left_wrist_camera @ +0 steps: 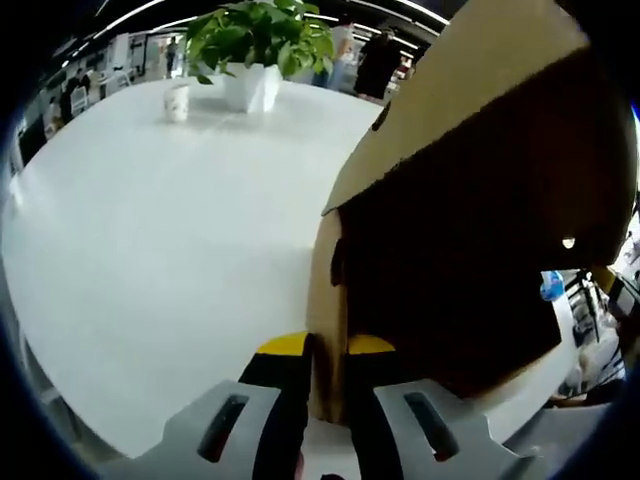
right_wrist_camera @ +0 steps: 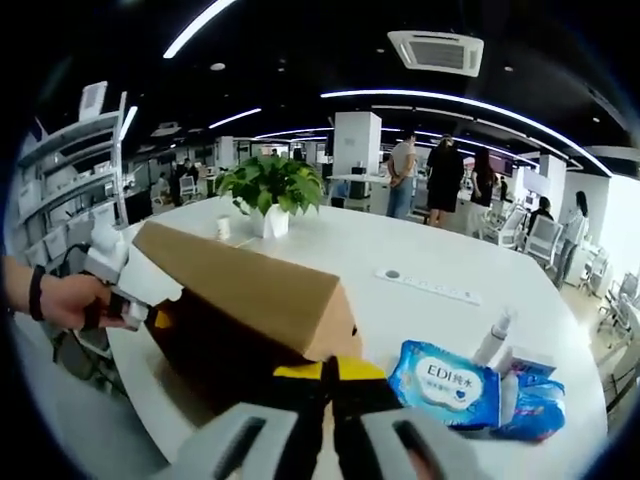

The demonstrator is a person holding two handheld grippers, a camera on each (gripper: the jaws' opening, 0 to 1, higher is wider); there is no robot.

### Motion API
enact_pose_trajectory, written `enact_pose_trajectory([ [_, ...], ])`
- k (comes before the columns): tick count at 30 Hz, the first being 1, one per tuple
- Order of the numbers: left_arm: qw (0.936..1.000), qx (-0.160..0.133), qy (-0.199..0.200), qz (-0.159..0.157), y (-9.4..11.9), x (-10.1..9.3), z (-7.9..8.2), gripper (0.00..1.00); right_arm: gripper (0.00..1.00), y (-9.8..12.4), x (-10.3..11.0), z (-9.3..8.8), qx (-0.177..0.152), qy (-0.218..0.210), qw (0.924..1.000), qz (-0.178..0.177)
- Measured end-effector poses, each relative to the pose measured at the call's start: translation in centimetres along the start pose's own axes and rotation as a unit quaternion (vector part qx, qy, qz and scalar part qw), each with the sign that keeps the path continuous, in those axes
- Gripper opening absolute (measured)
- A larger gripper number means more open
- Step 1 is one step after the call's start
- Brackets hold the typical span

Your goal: Operate the shoe box by opening the lid, removing the specified soft item, and placing it in the target area until the item is outside and the box remains undamaged.

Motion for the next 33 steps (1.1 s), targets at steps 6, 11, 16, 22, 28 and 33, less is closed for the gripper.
enact_pose_trajectory([
  [6,0.9997,-0.003,-0.003,-0.024,0.2,-0.2,-0.1,0.12,0.00,0.2,0.1,-0.7,0.004,-0.001,1.0000,0.000],
  [11,0.9986,-0.010,0.001,-0.052,0.3,0.2,-0.3,0.15,0.00,0.3,0.3,-1.8,0.012,-0.009,0.9999,0.001],
  [16,0.9978,-0.008,-0.009,-0.065,0.3,0.3,-0.2,0.17,0.00,0.5,0.6,-3.1,0.025,-0.016,0.9995,0.005],
  [22,0.9972,-0.003,-0.027,-0.069,0.5,0.3,0.0,0.17,0.00,0.4,1.1,-3.5,0.029,-0.025,0.9992,0.010],
  [28,0.9958,0.004,-0.047,-0.079,0.7,0.6,0.4,0.17,0.00,0.4,1.0,-3.7,0.028,-0.032,0.9990,0.014],
  [33,0.9936,0.011,-0.082,-0.077,1.3,0.5,0.6,0.15,0.00,0.5,0.9,-4.0,0.032,-0.038,0.9986,0.019],
])
Point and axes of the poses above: the point that each gripper's makers call its tool centre point, and the gripper's own axes: y roughly backward along the fingers, x roughly to its left, z roughly out of its top, the point moved 10 cm from there along y, roughly backward along the fingers, and after that the axes turned 4 degrees about -z, right-handed, at the moved point
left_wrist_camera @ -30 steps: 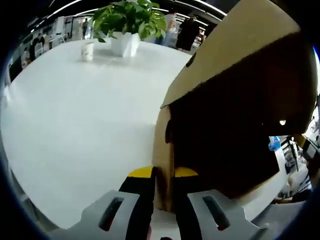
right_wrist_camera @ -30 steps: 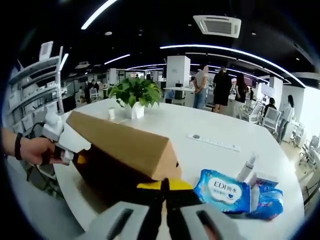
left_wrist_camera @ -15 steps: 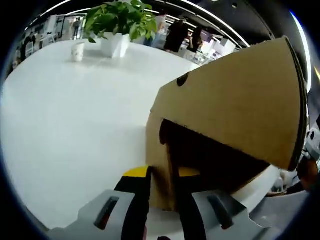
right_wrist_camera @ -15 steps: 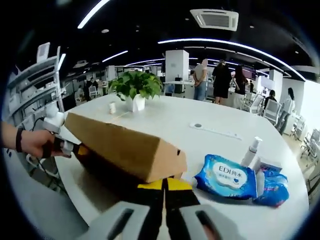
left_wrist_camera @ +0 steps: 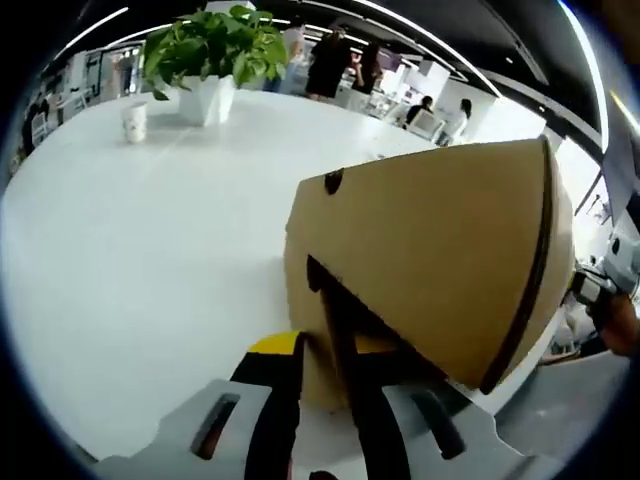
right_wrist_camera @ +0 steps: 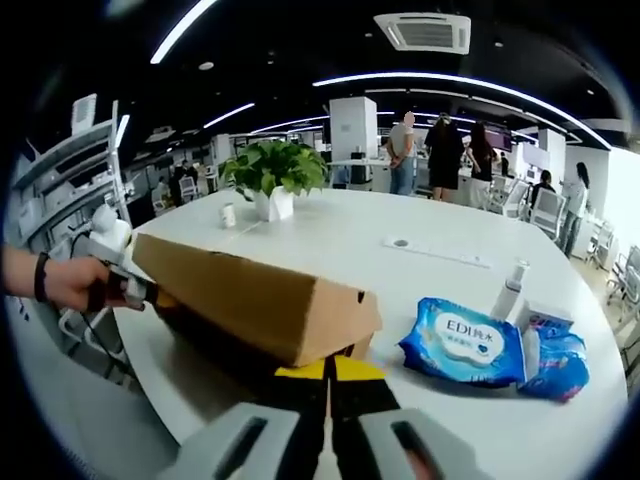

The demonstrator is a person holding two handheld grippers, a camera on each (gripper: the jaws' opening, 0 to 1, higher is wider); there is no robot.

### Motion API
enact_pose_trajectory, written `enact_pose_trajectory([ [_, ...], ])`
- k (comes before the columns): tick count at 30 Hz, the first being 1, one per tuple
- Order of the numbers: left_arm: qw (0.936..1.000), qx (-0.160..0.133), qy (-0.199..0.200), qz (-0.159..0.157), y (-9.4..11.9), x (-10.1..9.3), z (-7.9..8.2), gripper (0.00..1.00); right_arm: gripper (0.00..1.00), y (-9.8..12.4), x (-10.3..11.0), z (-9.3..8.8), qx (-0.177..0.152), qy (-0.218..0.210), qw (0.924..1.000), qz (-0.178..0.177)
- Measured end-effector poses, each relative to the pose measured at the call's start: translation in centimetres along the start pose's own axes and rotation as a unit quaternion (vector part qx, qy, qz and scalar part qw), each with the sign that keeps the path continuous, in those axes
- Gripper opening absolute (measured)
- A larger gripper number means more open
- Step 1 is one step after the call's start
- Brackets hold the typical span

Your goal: Operate the shoe box by opening the lid, removing the specified soft item, and placing it in the target area until the item is outside and the box remains undamaged.

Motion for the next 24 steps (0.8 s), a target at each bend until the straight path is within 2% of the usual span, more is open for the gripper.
enact_pose_trajectory([
  [9,0.9997,-0.016,-0.015,0.002,1.5,0.1,0.2,0.16,0.00,0.1,0.1,-0.9,0.004,-0.015,0.9998,0.016],
  [13,0.9992,-0.024,-0.030,0.008,2.0,-0.5,0.2,0.12,0.00,0.0,0.2,-1.6,0.012,-0.022,0.9995,0.018],
  [24,0.9994,-0.031,-0.018,0.000,2.9,-0.5,-0.3,0.12,0.00,0.1,0.5,-2.0,0.019,-0.028,0.9991,0.026],
])
Point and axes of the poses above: the point that each gripper's makers call its tool centre point, and the gripper's own axes: y roughly backward along the fingers, x roughly to its left, z roughly out of its top, the point moved 10 cm from there along y, roughly backward along the fingers, and after that the axes turned 4 degrees about -z, right-handed, at the moved point
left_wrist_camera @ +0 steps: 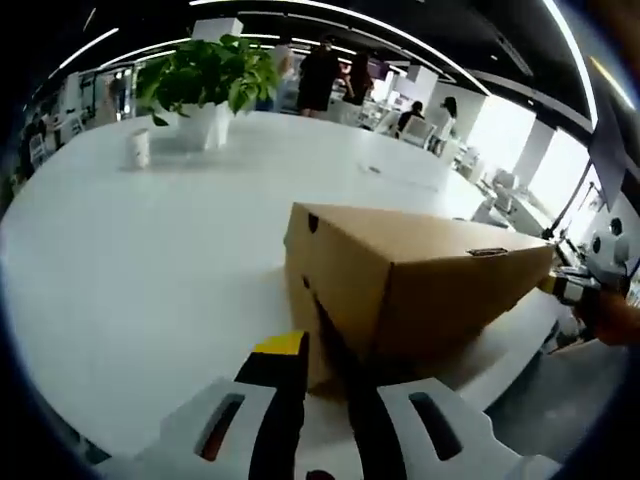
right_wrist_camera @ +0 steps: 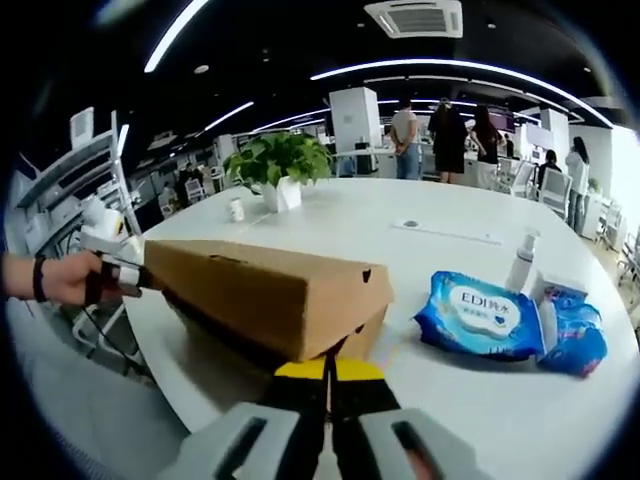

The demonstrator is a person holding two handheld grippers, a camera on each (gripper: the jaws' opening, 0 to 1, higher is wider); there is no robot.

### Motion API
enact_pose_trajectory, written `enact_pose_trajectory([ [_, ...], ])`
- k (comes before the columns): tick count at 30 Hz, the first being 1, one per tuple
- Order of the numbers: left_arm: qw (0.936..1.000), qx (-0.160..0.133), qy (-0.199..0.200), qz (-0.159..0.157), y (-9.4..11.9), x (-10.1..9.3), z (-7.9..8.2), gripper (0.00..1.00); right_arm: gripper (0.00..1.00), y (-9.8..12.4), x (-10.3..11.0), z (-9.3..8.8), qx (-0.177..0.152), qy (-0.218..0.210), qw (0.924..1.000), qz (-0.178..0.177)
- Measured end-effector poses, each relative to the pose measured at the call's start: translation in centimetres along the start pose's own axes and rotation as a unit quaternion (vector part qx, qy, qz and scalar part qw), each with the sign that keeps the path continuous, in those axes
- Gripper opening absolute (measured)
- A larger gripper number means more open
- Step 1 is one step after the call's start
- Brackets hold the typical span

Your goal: Operate the shoe box by opening the lid, removing the specified soft item, and placing it in the target area until the item is outside and the box remains undamaged.

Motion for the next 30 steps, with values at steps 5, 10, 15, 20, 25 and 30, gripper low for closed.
enact_pose_trajectory([
  [5,1.0000,-0.002,0.001,0.004,0.7,0.0,-0.3,0.12,0.00,0.0,0.1,-0.1,0.003,0.000,1.0000,0.001],
  [10,1.0000,-0.004,-0.002,0.006,1.3,0.1,-0.2,0.12,0.00,-0.2,0.1,-0.3,0.004,-0.007,1.0000,0.002],
  [15,0.9999,-0.006,-0.007,0.008,1.9,0.0,-0.3,0.12,0.00,-0.3,0.3,-0.4,0.005,-0.003,1.0000,0.004],
  [20,0.9999,-0.008,-0.008,0.006,2.2,-0.1,-0.7,0.12,0.00,-0.3,0.3,-0.7,0.009,-0.009,0.9999,0.004],
  [25,0.9999,-0.008,-0.007,-0.001,2.3,-0.4,-1.1,0.12,0.00,-0.3,0.2,-0.9,0.011,-0.015,0.9998,0.006],
  [30,0.9999,-0.009,-0.009,-0.004,2.3,-0.6,-1.0,0.12,0.00,-0.4,0.2,-1.1,0.015,-0.012,0.9998,0.006],
])
Point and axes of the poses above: the point that each gripper's makers call its tool centre point, and the gripper's own axes: y roughly backward along the fingers, x roughly to its left, z roughly out of its top, the point moved 10 cm from there along y, roughly backward along the fingers, and after that the axes turned 4 degrees about -z, right-handed, at the moved point
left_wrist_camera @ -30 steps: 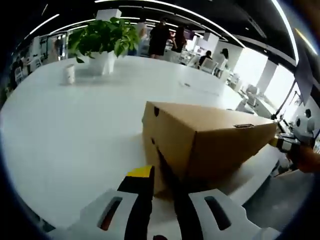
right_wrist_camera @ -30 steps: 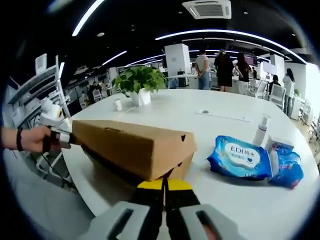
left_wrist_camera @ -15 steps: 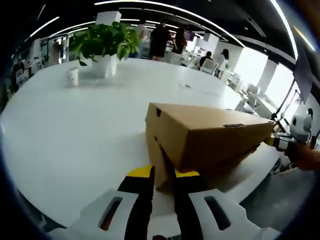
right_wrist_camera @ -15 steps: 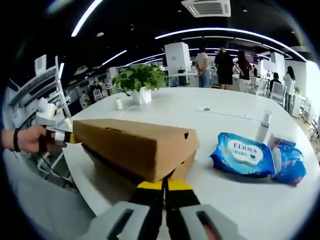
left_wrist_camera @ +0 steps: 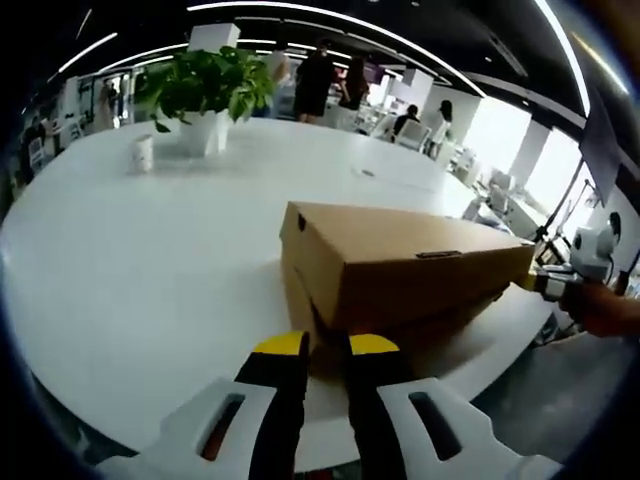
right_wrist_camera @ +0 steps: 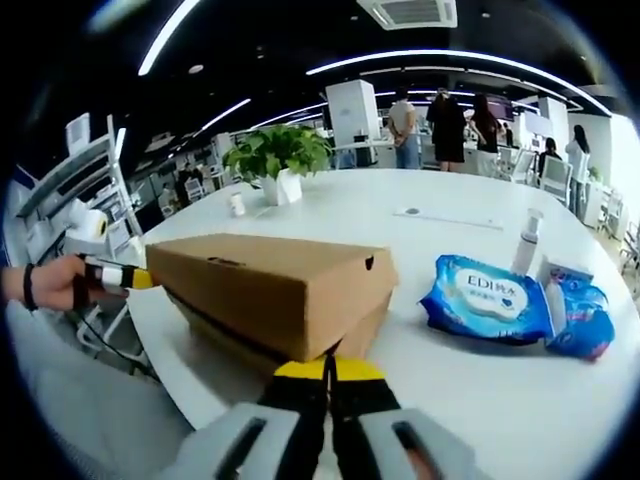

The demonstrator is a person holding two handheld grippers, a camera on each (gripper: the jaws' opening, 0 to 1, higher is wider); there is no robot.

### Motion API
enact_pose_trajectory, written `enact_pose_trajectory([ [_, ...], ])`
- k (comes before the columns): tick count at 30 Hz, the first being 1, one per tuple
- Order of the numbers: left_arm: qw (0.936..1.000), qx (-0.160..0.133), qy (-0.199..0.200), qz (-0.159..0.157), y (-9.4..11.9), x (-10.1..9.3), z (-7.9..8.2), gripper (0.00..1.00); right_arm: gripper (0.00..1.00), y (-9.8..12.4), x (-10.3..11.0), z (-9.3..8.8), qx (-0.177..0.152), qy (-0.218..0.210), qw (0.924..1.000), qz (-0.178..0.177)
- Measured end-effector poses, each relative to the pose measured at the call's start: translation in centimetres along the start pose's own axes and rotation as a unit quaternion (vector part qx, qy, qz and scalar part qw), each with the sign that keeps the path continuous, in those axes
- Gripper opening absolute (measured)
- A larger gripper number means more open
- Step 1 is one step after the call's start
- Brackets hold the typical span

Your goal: Operate the shoe box by opening the lid, removing the specified soft item, and placing it in the target area until the item is outside and the box remains undamaged.

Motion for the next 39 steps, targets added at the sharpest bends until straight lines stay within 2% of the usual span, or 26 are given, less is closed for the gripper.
enact_pose_trajectory([
  [30,0.9999,0.011,-0.011,-0.005,0.4,-0.2,-0.5,0.11,0.00,0.2,-0.5,-0.5,0.018,0.006,0.9997,-0.015],
  [33,0.9996,0.023,-0.018,-0.003,0.3,-0.1,-0.6,0.11,0.00,0.2,-0.6,-0.6,0.020,0.002,0.9997,-0.016],
  [36,0.9997,0.022,-0.003,-0.007,0.3,0.0,-1.0,0.11,0.00,0.3,-0.6,-0.6,0.019,-0.001,0.9997,-0.014],
  [39,0.9997,0.023,-0.004,-0.004,0.4,-0.1,-1.2,0.11,0.00,0.2,-0.6,-0.6,0.019,0.000,0.9998,-0.011],
])
Point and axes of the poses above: the point that each gripper's makers call its tool centre point, and the gripper's own axes: y roughly backward along the fingers, x roughly to its left, z roughly out of its top, the point moved 10 cm from there along y, roughly backward along the fingers, and after that the axes turned 4 degrees about -z, right-handed, at the moved point
